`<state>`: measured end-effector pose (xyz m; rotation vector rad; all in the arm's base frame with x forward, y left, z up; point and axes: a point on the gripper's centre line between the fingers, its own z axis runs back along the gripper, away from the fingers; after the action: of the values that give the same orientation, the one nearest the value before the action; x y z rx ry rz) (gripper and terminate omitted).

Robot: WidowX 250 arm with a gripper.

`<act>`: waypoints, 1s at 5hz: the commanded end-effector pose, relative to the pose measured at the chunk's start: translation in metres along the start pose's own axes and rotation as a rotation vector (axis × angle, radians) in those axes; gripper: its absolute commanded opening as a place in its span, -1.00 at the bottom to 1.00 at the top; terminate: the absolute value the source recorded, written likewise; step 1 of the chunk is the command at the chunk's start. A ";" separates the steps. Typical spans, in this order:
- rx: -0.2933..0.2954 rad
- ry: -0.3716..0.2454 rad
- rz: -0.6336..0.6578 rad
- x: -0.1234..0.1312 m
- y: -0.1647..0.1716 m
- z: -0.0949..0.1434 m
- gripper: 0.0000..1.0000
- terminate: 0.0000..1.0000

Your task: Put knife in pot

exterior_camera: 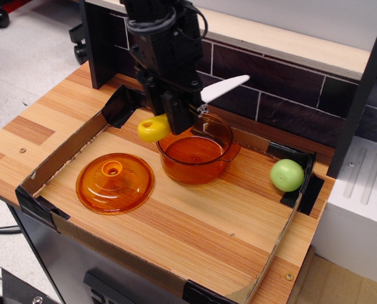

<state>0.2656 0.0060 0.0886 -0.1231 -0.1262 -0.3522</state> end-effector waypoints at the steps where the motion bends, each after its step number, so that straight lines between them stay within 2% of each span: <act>1: 0.017 -0.051 -0.015 0.011 0.011 0.010 -1.00 -1.00; 3: 0.089 -0.091 -0.150 0.012 0.012 -0.017 -1.00 -1.00; 5: 0.127 -0.088 -0.102 0.032 0.014 -0.035 -1.00 -1.00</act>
<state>0.3007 -0.0064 0.0461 -0.0209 -0.1942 -0.4306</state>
